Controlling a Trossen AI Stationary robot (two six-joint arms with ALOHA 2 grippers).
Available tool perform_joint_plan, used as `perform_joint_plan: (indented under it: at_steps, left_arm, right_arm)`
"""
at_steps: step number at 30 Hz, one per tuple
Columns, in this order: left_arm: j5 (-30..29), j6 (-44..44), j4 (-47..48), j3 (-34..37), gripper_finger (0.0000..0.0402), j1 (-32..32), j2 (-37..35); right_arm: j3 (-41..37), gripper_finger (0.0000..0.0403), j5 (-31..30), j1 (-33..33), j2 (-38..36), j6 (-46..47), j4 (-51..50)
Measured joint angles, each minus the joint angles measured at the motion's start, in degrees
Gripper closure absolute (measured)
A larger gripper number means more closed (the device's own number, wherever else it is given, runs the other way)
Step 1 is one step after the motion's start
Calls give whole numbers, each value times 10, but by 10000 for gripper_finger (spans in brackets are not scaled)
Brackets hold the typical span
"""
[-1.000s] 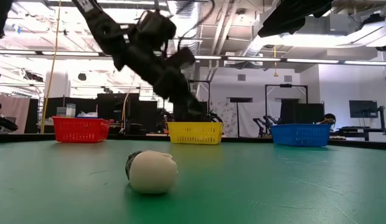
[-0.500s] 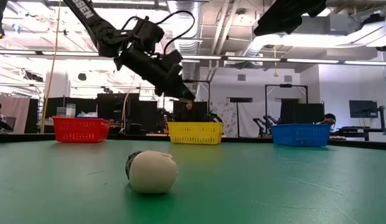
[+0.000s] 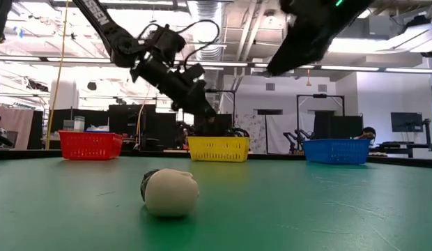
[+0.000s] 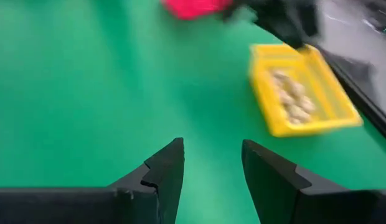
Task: Sort Halloween decoration
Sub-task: Adjust the yellow bin, then put the purple skull toy into the blue bin
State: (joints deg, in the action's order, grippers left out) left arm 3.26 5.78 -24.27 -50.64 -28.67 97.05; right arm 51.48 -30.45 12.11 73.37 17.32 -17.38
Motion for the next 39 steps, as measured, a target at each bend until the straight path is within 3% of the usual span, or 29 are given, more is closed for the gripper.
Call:
perform_joint_plan:
  at_steps: [6, 11, 13, 15, 22, 29, 35, 39]
  left_arm:
    - [-7, -1, 143, -36, 240, 6, -134]
    - [-20, -24, 307, -31, 240, 54, -266]
    - [-45, -31, 327, -12, 240, 87, -315]
    - [-77, -34, 328, 13, 240, 124, -357]
    - [-158, -41, 306, 68, 239, 223, -470]
    - [-192, -49, 324, 86, 239, 261, -525]
    - [-185, -74, 384, 86, 239, 279, -541]
    - [-117, -139, 510, 86, 239, 319, -540]
  right_arm:
    - [0, 241, 9, -129, 60, 32, 8]
    - [14, 328, 105, -276, 139, 31, 5]
    - [25, 375, 127, -319, 170, 20, 5]
    - [40, 384, 136, -344, 200, 14, 6]
    - [123, 384, 170, -381, 299, -12, 6]
    - [209, 383, 163, -398, 357, -30, 4]
    - [245, 382, 118, -404, 339, -50, -53]
    - [244, 381, 107, -383, 286, -54, -140]
